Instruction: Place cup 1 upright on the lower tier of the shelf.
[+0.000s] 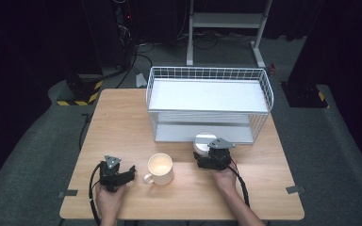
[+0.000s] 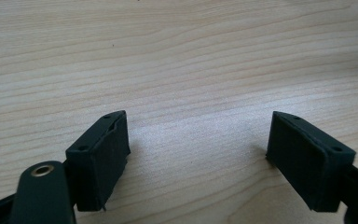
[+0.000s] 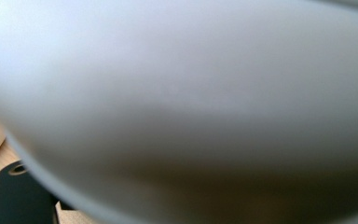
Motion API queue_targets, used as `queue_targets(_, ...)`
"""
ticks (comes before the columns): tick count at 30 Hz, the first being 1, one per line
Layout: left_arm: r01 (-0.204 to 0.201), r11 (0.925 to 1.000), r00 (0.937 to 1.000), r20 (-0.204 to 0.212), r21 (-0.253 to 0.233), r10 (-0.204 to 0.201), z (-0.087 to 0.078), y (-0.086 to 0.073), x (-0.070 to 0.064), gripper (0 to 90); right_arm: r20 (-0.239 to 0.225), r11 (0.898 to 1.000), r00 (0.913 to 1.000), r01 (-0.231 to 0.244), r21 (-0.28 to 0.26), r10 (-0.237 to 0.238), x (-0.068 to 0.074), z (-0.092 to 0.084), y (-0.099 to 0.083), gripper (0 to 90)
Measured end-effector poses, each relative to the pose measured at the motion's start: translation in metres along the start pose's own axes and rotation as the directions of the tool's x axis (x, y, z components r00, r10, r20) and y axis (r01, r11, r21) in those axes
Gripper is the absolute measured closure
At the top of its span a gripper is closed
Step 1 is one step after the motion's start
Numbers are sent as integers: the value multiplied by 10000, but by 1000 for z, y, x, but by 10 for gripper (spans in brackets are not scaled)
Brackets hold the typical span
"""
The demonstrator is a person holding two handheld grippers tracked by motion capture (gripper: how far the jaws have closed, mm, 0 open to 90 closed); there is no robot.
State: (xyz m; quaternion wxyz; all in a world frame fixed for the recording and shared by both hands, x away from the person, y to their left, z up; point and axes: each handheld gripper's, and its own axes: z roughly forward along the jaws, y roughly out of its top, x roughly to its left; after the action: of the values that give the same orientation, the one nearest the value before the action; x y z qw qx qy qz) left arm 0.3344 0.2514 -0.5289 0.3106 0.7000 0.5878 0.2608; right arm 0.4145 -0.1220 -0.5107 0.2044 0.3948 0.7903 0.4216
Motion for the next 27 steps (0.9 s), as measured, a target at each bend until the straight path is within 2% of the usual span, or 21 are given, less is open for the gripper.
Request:
queue_targets(8,-3,10000,10000,-7,-19,3,0,0,0,211,-11,9999,9999,152,-78,-153,1,0,0,182)
queue_targets(27,1,10000,10000,17,-1,-1,0,0,1,212,-69,9999,9999,87,-73,-88,-3,-6,1,185)
